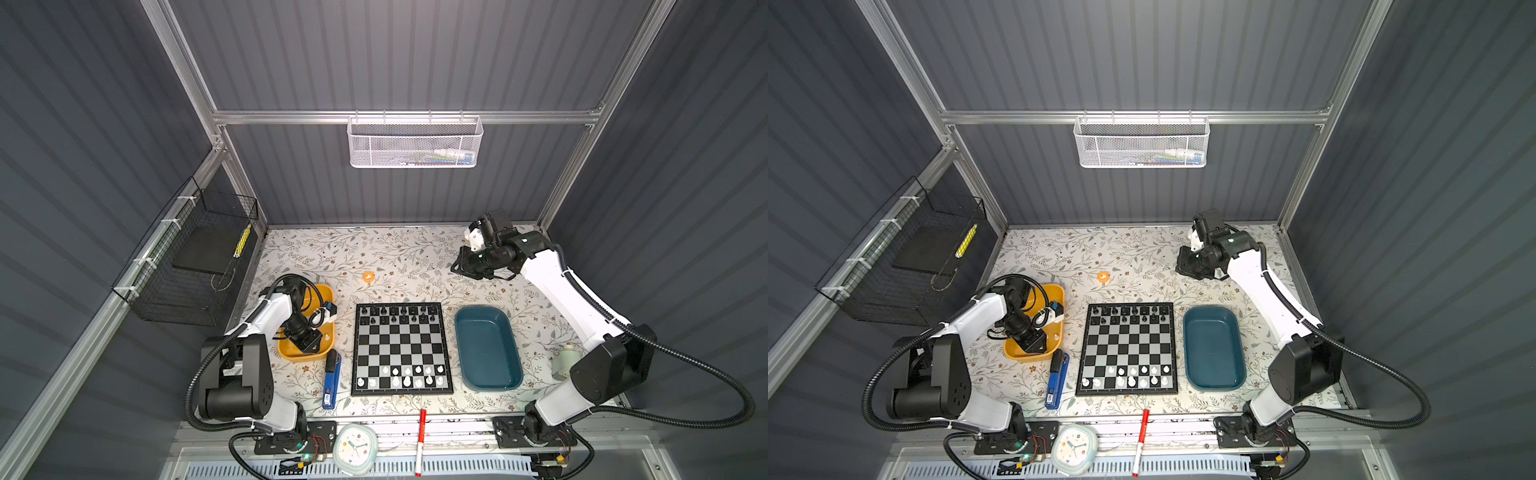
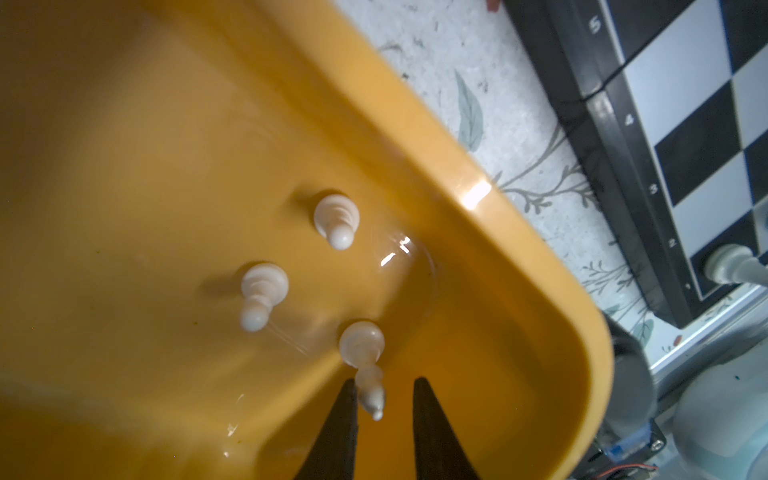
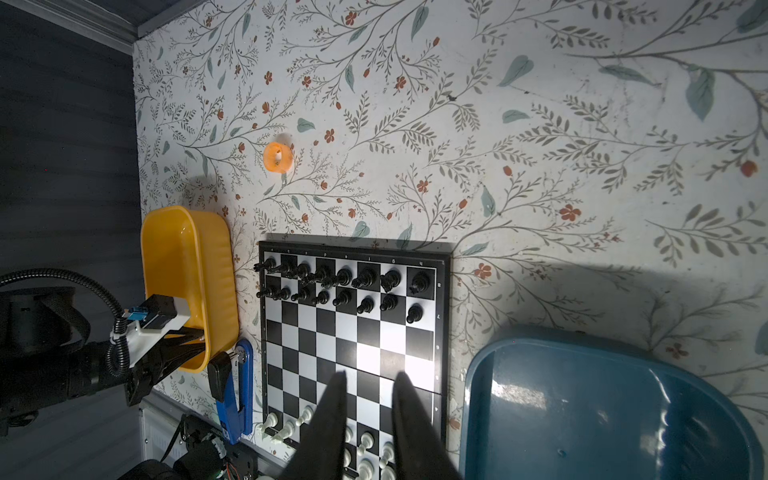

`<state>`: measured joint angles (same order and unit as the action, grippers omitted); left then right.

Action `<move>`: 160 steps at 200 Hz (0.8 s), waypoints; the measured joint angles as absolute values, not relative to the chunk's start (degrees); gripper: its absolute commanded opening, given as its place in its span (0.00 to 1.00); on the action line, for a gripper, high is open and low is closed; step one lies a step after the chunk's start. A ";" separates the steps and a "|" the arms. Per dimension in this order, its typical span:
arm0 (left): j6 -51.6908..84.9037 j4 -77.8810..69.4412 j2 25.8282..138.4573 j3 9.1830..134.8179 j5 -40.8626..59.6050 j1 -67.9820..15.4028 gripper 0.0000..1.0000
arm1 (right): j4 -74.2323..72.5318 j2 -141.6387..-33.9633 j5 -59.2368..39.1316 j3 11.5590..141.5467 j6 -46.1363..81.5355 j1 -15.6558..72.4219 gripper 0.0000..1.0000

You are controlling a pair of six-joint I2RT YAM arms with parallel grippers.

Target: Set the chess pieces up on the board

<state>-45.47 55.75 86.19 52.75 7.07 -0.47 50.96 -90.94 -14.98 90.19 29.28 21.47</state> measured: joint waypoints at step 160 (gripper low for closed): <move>-44.36 55.90 86.15 53.25 6.61 -0.82 0.10 | 50.96 -91.09 -15.03 90.21 27.99 21.47 0.23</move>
